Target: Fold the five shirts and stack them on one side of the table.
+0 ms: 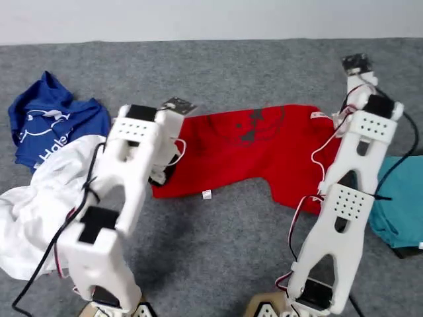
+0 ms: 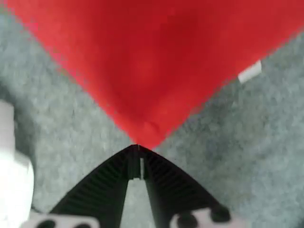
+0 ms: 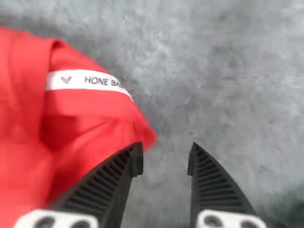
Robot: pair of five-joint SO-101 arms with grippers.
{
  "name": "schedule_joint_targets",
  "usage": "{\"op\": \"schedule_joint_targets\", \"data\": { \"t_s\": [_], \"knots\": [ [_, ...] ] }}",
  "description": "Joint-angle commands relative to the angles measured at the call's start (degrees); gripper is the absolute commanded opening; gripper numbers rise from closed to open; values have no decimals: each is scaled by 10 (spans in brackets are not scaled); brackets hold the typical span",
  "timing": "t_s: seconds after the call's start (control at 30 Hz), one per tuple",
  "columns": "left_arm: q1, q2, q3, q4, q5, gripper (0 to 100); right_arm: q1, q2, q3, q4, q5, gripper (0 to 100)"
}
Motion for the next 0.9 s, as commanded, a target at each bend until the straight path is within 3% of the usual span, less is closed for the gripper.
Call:
{"op": "schedule_joint_targets", "data": {
  "t_s": [0.0, 0.37, 0.57, 0.87],
  "knots": [
    [4, 41, -66, 0, 4, 2, -5, -79, -27, 35, -37, 175],
    [-7, 283, -210, 84, 2, 13, -63, -29, -27, 68, -47, 175],
    [-51, 292, -213, 84, 0, 12, -113, -26, -26, 95, -44, 95],
    [-57, 290, -213, 83, -34, 11, -208, 7, -25, 96, -46, 85]
  ]
}}
